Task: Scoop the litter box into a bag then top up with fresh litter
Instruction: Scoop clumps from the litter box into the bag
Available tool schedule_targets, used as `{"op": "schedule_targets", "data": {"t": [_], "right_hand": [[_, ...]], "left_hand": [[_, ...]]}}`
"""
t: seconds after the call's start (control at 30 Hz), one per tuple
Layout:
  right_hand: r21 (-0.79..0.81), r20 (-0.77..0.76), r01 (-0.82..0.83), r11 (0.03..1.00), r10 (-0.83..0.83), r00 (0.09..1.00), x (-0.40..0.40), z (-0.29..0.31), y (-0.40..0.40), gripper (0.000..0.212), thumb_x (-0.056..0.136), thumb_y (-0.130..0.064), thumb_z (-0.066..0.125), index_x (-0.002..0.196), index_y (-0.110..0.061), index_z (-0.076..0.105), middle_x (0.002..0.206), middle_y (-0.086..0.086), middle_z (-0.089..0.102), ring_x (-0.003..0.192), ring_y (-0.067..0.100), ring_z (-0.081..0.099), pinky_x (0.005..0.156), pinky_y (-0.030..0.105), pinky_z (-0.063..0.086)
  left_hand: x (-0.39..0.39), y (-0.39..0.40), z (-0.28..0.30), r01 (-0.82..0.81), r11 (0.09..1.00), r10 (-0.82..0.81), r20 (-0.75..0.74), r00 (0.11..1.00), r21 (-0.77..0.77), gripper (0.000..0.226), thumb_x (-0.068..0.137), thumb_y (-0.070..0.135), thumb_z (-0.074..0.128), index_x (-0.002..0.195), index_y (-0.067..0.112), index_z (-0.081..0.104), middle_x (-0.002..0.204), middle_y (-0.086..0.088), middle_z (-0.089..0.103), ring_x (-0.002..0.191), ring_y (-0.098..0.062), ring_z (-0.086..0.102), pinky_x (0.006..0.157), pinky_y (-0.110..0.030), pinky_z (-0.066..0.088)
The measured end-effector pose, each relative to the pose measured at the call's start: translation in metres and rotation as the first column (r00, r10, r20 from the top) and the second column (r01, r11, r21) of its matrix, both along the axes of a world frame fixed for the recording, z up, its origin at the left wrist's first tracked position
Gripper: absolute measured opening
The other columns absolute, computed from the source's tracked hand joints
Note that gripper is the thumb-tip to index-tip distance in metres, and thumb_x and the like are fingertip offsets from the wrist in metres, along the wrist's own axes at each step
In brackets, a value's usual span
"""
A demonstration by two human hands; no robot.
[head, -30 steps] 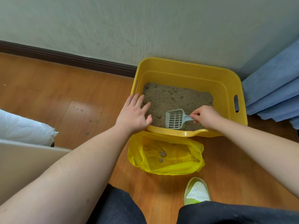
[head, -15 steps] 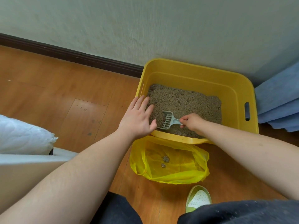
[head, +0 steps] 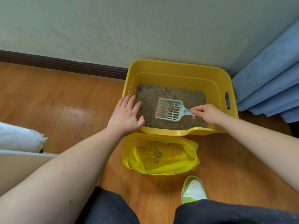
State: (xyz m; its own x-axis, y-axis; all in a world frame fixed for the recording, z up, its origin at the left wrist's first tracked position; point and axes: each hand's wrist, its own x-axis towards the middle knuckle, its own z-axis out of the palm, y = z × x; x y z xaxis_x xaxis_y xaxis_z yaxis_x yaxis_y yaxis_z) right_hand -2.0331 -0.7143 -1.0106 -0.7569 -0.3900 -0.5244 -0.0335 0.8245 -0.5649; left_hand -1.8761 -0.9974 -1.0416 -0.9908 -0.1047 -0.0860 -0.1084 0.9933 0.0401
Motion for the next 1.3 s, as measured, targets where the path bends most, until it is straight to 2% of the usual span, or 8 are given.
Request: {"op": "schedule_targets", "data": {"t": [0.4, 0.57, 0.87, 1.0, 1.07, 1.13, 1.2, 1.3], "right_hand": [[-0.125, -0.054, 0.110, 0.986, -0.118, 0.992, 0.026, 0.023, 0.038, 0.024, 0.099, -0.025, 0.050, 0.116, -0.021, 0.067, 0.076, -0.004, 0.066, 0.056, 0.015, 0.038, 0.049, 0.027, 0.029], [-0.103, -0.088, 0.079, 0.992, -0.088, 0.992, 0.027, 0.027, 0.039, 0.025, 0.099, -0.027, 0.050, 0.118, -0.023, 0.066, 0.076, -0.006, 0.066, 0.052, 0.011, 0.037, 0.044, 0.020, 0.028], [-0.064, -0.128, -0.146, 0.987, 0.137, 0.982, 0.049, 0.032, 0.038, 0.020, 0.098, -0.029, 0.051, 0.109, -0.033, 0.068, 0.072, -0.010, 0.068, 0.056, 0.018, 0.046, 0.050, 0.027, 0.033], [-0.009, -0.212, -0.312, 0.950, 0.303, 0.929, 0.067, 0.028, 0.037, 0.022, 0.097, -0.026, 0.053, 0.111, -0.032, 0.069, 0.083, -0.009, 0.070, 0.081, 0.014, 0.064, 0.073, 0.033, 0.047], [0.111, -0.413, -0.469, 0.876, 0.469, 0.780, 0.076, 0.026, 0.037, 0.023, 0.096, -0.026, 0.053, 0.111, -0.027, 0.070, 0.084, -0.006, 0.066, 0.083, 0.017, 0.062, 0.066, 0.032, 0.046], [0.287, -0.664, -0.620, 0.730, 0.618, 0.420, 0.082, 0.021, 0.039, 0.027, 0.092, -0.024, 0.049, 0.103, -0.021, 0.073, 0.078, -0.001, 0.063, 0.074, 0.024, 0.060, 0.049, 0.030, 0.040], [0.438, -0.731, -0.680, 0.587, 0.673, 0.111, 0.087, 0.019, 0.040, 0.032, 0.086, -0.012, 0.042, 0.098, -0.013, 0.073, 0.073, 0.004, 0.061, 0.065, 0.025, 0.058, 0.041, 0.028, 0.036], [0.534, -0.741, -0.661, 0.528, 0.668, -0.065, 0.090, 0.018, 0.038, 0.033, 0.088, 0.000, 0.042, 0.100, -0.007, 0.071, 0.073, 0.006, 0.059, 0.063, 0.024, 0.056, 0.042, 0.032, 0.039]], "left_hand": [[0.002, 0.001, 0.002, 0.012, 0.999, -0.010, 0.039, 0.999, -0.042, 0.084, 0.085, 0.061, 0.008, 0.151, 0.016, 0.034, 0.159, -0.017, 0.023, 0.148, -0.032, 0.013, 0.122, -0.046, 0.004], [0.003, 0.001, 0.002, 0.014, 0.999, -0.011, 0.058, 0.998, -0.052, 0.082, 0.086, 0.060, 0.009, 0.153, 0.017, 0.029, 0.161, -0.016, 0.018, 0.150, -0.031, 0.009, 0.122, -0.044, 0.001], [0.002, 0.000, 0.001, 0.010, 0.998, -0.007, 0.057, 0.998, -0.056, 0.075, 0.090, 0.058, 0.018, 0.153, 0.017, 0.029, 0.161, -0.016, 0.018, 0.150, -0.031, 0.009, 0.122, -0.044, 0.001], [0.000, 0.000, 0.000, 0.005, 0.999, -0.002, 0.054, 0.999, -0.051, 0.076, 0.089, 0.058, 0.016, 0.152, 0.017, 0.031, 0.160, -0.016, 0.020, 0.149, -0.031, 0.010, 0.123, -0.045, 0.003], [0.000, 0.001, 0.000, -0.002, 0.999, 0.004, 0.045, 0.999, -0.044, 0.078, 0.087, 0.058, 0.016, 0.151, 0.017, 0.033, 0.160, -0.017, 0.022, 0.149, -0.031, 0.011, 0.122, -0.045, 0.004], [0.000, 0.001, 0.000, -0.006, 0.999, 0.008, 0.048, 0.999, -0.041, 0.076, 0.088, 0.057, 0.018, 0.151, 0.017, 0.033, 0.160, -0.017, 0.021, 0.149, -0.031, 0.011, 0.122, -0.045, 0.004], [0.000, 0.000, 0.000, -0.001, 0.999, 0.003, 0.047, 0.999, -0.046, 0.074, 0.090, 0.057, 0.020, 0.151, 0.017, 0.032, 0.160, -0.017, 0.021, 0.149, -0.031, 0.011, 0.123, -0.045, 0.003], [0.000, 0.001, -0.001, -0.003, 0.999, 0.005, 0.047, 0.999, -0.049, 0.075, 0.089, 0.057, 0.019, 0.152, 0.017, 0.032, 0.160, -0.016, 0.020, 0.149, -0.031, 0.011, 0.123, -0.044, 0.003]]}}
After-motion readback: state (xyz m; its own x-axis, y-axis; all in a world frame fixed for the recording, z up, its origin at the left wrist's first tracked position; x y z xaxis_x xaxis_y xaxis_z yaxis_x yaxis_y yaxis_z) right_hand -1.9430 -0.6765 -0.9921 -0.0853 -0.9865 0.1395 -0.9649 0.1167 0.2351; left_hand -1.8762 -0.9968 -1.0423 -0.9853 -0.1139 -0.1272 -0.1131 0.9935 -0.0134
